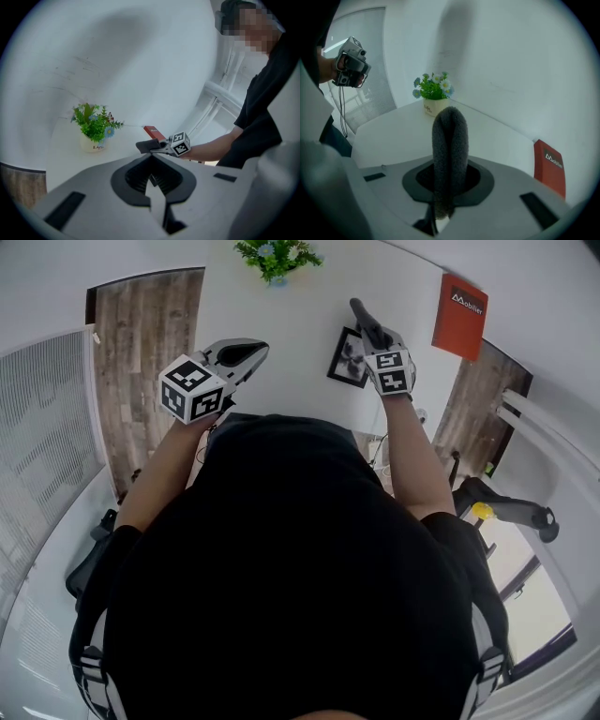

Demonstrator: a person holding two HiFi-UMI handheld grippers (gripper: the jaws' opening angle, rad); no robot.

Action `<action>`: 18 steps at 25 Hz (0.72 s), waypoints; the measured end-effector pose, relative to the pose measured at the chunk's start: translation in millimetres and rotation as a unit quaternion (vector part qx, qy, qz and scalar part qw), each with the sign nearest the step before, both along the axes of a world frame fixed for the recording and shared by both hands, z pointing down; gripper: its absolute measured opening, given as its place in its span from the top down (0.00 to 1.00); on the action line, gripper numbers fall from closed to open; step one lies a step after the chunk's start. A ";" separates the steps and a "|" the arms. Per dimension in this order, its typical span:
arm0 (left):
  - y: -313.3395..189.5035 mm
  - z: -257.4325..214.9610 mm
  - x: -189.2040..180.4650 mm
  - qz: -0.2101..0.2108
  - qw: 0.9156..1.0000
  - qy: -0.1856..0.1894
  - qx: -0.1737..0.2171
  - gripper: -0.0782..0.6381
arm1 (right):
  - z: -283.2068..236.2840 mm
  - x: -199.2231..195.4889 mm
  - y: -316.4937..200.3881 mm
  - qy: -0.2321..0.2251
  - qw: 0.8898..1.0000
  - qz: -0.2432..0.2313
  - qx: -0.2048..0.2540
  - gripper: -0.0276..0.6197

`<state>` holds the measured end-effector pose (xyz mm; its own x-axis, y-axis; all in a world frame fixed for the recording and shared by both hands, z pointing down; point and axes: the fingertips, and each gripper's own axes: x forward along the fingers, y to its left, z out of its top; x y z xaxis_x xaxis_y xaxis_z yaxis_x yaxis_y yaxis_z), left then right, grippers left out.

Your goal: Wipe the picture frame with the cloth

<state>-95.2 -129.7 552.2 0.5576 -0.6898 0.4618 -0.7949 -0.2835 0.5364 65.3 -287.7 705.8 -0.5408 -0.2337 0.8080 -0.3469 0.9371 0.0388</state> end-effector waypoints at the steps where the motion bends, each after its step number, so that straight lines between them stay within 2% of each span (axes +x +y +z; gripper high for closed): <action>1: 0.4 0.8 0.9 0.000 1.000 0.000 -0.001 0.88 | 3.6 0.3 0.4 0.004 1.000 -0.003 0.000 0.89; 8: 7.2 1.3 4.8 -0.001 1.000 -0.002 -0.004 0.88 | 16.3 2.3 12.7 0.025 0.999 -0.033 0.004 0.89; 18: 8.0 2.3 0.3 0.006 1.000 0.000 -0.002 0.88 | 25.5 -0.7 35.8 0.036 0.998 -0.049 -0.009 0.89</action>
<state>-94.9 -121.7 554.5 0.5661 -0.6811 0.4644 -0.7912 -0.2907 0.5381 64.6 -251.9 731.3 -0.5002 -0.1675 0.8496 -0.2495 0.9674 0.0438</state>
